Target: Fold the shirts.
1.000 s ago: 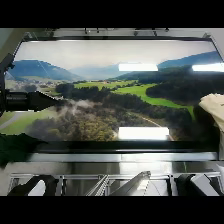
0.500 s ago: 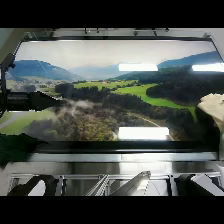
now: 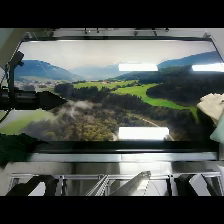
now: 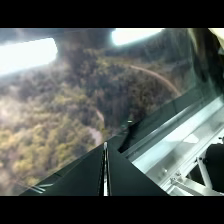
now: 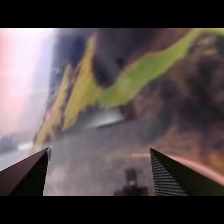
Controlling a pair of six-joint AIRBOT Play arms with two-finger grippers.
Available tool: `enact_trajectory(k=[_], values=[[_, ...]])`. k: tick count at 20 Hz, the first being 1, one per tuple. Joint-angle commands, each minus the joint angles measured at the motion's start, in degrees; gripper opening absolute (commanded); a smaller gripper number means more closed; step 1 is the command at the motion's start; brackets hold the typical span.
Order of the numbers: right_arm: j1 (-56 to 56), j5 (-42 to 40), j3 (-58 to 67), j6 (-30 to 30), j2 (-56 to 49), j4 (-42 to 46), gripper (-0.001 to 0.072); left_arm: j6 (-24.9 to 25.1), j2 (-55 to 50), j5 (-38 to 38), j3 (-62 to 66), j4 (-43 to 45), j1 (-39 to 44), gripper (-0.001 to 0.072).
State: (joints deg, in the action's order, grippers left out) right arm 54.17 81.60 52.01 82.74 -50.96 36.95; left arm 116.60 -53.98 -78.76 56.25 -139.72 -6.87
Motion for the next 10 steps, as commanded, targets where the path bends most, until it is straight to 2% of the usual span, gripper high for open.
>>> enact_trajectory(k=[1,2,3,4,5,6,8,10], values=[[-14.6,-4.7,0.0,1.3,5.3,-3.4,0.0692,-0.1,0.0,2.2,0.1,0.0,4.6,0.0027],[-17.8,-7.2,0.0,1.3,5.8,-3.4,0.0595,-0.1,0.0,2.8,0.1,0.0,6.1,0.0027],[-20.8,-8.9,0.0,1.3,5.8,-3.4,0.0285,-0.1,0.0,3.4,0.1,0.0,7.6,0.0027],[-23.7,-9.8,0.0,1.3,5.4,-3.3,0.0084,-0.1,0.0,3.9,0.1,0.0,8.9,0.0028],[-26.6,-9.9,0.0,0.5,4.6,-3.0,0.0082,-0.1,0.0,5.0,0.1,0.0,10.1,0.0028],[-29.3,-10.4,0.0,-2.7,3.9,-2.5,0.002,-0.1,0.0,6.8,0.1,0.0,11.1,0.0027],[-36.0,-15.2,0.0,-5.4,3.2,4.2,0.0019,-0.1,0.0,10.6,0.1,0.1,12.0,0.0027],[-43.6,-18.7,0.0,-5.4,4.0,11.4,0.0019,-0.8,0.0,10.2,0.1,0.3,12.0,0.0026]])
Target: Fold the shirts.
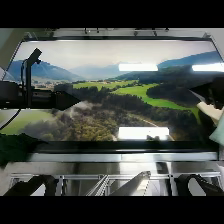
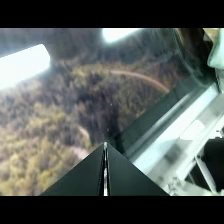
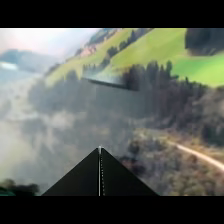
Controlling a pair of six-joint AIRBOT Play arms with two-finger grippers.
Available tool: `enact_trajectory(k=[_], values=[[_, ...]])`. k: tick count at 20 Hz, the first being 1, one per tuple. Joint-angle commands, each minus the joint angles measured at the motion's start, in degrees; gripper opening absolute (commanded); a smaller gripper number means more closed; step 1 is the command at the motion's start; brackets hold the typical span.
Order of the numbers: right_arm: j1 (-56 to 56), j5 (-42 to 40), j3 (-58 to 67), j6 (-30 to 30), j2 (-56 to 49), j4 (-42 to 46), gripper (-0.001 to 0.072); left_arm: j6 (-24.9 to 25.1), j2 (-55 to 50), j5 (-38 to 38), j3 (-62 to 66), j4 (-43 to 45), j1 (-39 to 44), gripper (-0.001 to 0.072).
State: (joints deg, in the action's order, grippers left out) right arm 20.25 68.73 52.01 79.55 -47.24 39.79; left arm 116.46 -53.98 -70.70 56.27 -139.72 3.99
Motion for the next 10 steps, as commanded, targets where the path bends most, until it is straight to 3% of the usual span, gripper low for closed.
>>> enact_trajectory(k=[1,4,10], values=[[-13.8,-7.4,-0.4,-2.1,1.1,11.7,0.0019,-2.1,0.0,1.2,0.0,0.7,1.2,0.0026],[-23.4,-13.1,-2.4,-0.7,3.3,16.8,0.0019,-2.6,0.0,-0.2,-1.8,0.5,1.2,0.0026],[-26.1,-11.6,-2.5,1.0,2.6,14.9,0.002,-2.5,0.0,-0.2,-6.5,0.5,1.2,0.0027]])
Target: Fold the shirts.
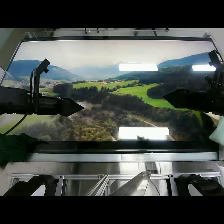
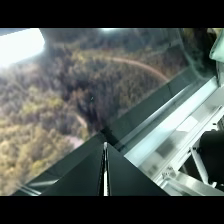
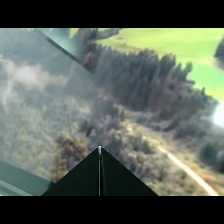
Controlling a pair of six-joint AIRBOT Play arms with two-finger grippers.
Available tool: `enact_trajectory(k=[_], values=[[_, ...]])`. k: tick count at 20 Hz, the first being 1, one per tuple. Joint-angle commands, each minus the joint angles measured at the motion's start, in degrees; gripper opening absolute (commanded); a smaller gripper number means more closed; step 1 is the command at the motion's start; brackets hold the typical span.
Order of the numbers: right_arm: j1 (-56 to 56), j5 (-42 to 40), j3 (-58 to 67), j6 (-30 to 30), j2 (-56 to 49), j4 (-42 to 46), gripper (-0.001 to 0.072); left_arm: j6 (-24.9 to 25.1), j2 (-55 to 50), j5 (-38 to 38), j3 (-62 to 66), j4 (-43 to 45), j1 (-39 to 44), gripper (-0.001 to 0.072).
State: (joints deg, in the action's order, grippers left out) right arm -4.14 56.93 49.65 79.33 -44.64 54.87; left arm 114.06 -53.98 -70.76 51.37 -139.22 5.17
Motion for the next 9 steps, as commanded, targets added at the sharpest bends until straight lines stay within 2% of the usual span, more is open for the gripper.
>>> enact_trajectory(k=[1,9], values=[[-1.7,0.5,-0.2,1.3,0.0,-0.5,0.002,-0.1,0.0,0.1,-1.6,-0.2,0.0,0.0027],[-1.7,0.5,-0.2,1.3,0.0,-0.7,0.002,-0.1,0.0,0.2,-1.6,-0.5,0.0,0.0028]])
